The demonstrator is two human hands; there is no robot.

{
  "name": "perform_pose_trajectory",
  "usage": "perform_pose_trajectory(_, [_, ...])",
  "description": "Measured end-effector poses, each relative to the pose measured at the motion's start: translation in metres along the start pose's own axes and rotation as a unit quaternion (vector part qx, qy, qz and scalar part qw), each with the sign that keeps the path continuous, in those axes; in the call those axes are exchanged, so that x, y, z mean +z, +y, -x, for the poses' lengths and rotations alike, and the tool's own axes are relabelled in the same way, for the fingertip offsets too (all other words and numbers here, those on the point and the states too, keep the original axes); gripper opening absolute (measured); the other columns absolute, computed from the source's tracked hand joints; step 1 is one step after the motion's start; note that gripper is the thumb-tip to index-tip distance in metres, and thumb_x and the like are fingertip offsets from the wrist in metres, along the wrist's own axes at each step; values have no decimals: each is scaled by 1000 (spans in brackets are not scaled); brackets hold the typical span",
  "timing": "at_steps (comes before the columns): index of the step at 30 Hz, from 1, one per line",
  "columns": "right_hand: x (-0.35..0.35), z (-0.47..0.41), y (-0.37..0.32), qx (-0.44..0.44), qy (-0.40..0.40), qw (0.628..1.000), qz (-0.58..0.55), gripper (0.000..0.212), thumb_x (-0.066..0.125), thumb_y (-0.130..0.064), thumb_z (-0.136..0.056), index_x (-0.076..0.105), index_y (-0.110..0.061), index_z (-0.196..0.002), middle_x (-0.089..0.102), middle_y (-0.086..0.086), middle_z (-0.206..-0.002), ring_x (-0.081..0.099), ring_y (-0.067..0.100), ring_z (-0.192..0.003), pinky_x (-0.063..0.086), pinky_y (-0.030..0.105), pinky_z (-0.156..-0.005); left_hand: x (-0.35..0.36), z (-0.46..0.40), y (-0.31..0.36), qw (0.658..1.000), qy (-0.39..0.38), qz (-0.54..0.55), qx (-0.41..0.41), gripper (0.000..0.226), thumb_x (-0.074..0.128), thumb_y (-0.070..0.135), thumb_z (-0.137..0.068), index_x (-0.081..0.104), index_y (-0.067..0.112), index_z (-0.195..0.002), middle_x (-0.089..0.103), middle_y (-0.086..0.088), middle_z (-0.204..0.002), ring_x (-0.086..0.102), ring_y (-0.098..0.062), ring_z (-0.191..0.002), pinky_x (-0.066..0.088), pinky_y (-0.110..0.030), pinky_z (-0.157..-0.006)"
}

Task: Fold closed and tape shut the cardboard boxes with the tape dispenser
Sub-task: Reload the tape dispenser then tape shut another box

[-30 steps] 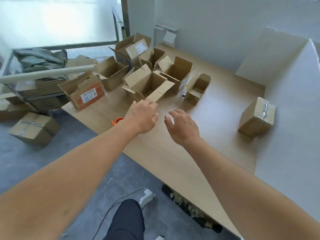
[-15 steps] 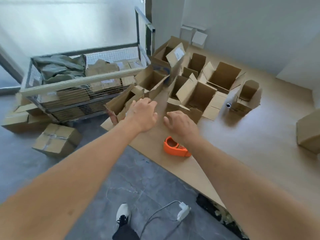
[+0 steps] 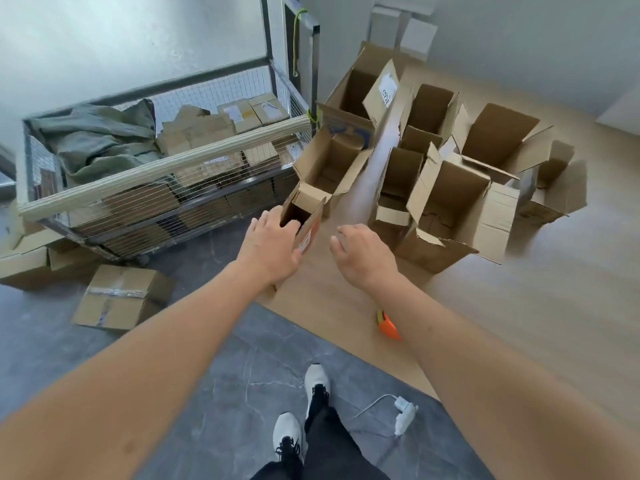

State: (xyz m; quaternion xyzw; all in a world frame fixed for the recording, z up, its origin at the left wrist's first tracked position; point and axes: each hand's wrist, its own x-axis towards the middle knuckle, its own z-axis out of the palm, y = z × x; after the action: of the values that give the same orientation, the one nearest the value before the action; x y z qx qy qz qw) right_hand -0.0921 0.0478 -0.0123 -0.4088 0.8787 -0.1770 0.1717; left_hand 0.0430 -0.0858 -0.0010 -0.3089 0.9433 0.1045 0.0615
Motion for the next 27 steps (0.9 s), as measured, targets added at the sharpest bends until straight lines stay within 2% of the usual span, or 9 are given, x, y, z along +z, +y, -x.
perform_pose_trajectory(4, [13, -39, -5, -14, -2, 999, -39, 40, 41, -41, -106, 56, -20, -137, 57, 4, -132, 59, 18, -110, 43, 27, -78, 9, -26, -22, 998, -40, -29, -25, 71, 66, 57, -89, 43, 30, -151, 18, -18, -166, 20, -40, -152, 19, -56, -124])
perform_pose_trajectory(6, [17, -55, -7, -20, 5, 998, -55, 44, 44, -38, -106, 47, -22, -146, 51, 4, -141, 58, 21, -119, 45, 26, -82, 14, -33, -31, 997, -76, -25, -22, 72, 67, 61, -87, 44, 35, -150, 17, -16, -166, 25, -39, -151, 20, -57, -124])
perform_pose_trajectory(9, [24, -68, -11, -36, -14, 999, -38, 52, 54, -26, -103, 38, -26, -153, 40, 5, -154, 54, 28, -127, 57, 37, -92, 22, -34, -39, 993, -118, 6, 9, 59, 68, 59, -85, 55, 41, -140, 22, -9, -162, 51, -33, -129, 43, -48, -112])
perform_pose_trajectory(12, [27, -75, -14, -44, -42, 998, 0, 60, 66, -18, -96, 42, -31, -150, 35, 8, -157, 51, 32, -130, 58, 45, -93, 27, -37, -50, 990, -132, 21, 35, 47, 72, 54, -85, 63, 40, -129, 19, -1, -158, 56, -27, -117, 56, -40, -97])
perform_pose_trajectory(15, [28, -79, -18, -47, -23, 998, 23, 46, 74, -17, -90, 56, -26, -131, 39, 9, -152, 52, 31, -125, 58, 41, -89, 28, -43, -65, 986, -148, 44, 62, 44, 72, 56, -84, 63, 44, -125, 15, 8, -157, 52, -25, -123, 56, -37, -96])
perform_pose_trajectory(17, [29, -80, -23, -62, -5, 997, 45, 30, 77, -16, -87, 61, -24, -111, 45, 8, -144, 53, 29, -118, 56, 36, -79, 29, -46, -74, 981, -163, 42, 93, 44, 71, 57, -83, 62, 45, -125, 11, 13, -157, 53, -24, -123, 57, -36, -96])
perform_pose_trajectory(21, [32, -72, -30, -74, 7, 995, 62, 37, 78, -10, -85, 47, -29, -92, 53, 4, -113, 51, 22, -95, 37, 25, -62, 30, -49, -87, 973, -171, 36, 154, 53, 69, 59, -83, 55, 46, -133, 10, 14, -158, 54, -22, -124, 56, -31, -95])
perform_pose_trajectory(23, [34, -61, -31, -42, 29, 996, 73, 37, 74, -5, -85, 44, -27, -89, 45, 1, -98, 44, 22, -85, 29, 23, -55, 29, -52, -93, 968, -168, 32, 183, 68, 68, 60, -84, 39, 50, -145, 11, 11, -163, 48, -23, -134, 53, -33, -100])
perform_pose_trajectory(27, [37, -28, -28, 59, 69, 991, 101, 17, 61, -6, -93, 52, -21, -94, 44, 0, -94, 45, 24, -87, 41, 34, -62, 23, -60, -91, 953, -125, 14, 277, 95, 71, 50, -86, 5, 54, -156, 21, 1, -164, 46, -26, -135, 51, -41, -104])
